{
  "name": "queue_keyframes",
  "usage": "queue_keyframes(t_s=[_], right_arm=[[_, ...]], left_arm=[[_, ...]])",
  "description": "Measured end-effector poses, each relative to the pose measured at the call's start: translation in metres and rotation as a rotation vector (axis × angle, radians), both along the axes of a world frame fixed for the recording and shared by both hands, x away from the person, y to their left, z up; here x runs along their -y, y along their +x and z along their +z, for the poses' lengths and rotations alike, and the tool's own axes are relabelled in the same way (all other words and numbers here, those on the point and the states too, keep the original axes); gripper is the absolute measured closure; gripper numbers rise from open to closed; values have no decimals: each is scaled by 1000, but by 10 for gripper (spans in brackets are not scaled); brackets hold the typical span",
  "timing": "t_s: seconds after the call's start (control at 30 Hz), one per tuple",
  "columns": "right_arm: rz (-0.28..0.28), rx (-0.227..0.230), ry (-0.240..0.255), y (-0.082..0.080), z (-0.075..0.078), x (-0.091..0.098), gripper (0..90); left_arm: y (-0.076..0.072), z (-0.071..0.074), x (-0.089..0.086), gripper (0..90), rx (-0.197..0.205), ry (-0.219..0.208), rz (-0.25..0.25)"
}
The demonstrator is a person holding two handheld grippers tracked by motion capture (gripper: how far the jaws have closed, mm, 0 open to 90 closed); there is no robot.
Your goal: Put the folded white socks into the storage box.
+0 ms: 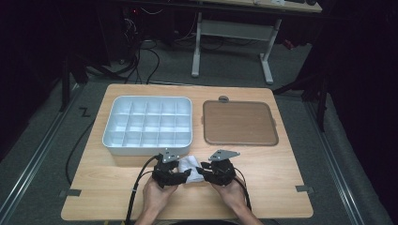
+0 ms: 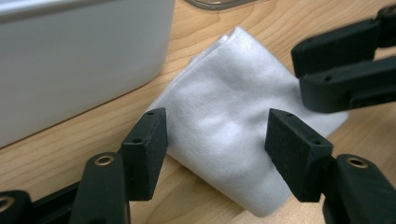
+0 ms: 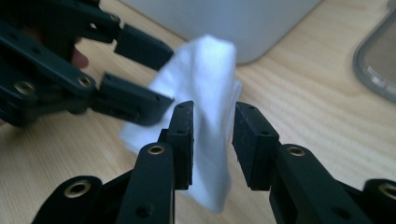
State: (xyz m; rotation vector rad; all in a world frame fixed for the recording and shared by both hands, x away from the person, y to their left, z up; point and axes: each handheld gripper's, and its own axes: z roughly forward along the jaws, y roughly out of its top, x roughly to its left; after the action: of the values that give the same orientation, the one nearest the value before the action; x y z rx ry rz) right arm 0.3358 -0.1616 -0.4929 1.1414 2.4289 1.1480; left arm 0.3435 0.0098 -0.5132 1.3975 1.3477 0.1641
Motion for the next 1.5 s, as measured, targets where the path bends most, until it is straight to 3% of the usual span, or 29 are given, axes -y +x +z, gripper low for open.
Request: queue_keyframes(t_s=[0.23,0.53,0.67,0.8,0.97,1.2,1.5], right_arm=[[15,20,-5,14,11,-13,729],[-6,-27,-19,33,-6,-14,763],[-8,-31,-31,34,-12,-13,779],[-19,-58,-10,36,-18,-10,795],[-17,-63,-8,38,-22,-8,805],[-23,-66,-4,38,-24,-7,810],[-38,-45,-43,33,-23,-12,810]], left_arm=[[2,-2,0,394,-4,14,-10],[4,-6,5,410,-6,67,-30],[4,-8,7,412,7,79,-31],[5,-11,6,414,12,68,-33],[11,-12,5,415,-13,49,-46],[12,-12,6,413,1,75,-72],[12,-14,2,412,15,71,-95]])
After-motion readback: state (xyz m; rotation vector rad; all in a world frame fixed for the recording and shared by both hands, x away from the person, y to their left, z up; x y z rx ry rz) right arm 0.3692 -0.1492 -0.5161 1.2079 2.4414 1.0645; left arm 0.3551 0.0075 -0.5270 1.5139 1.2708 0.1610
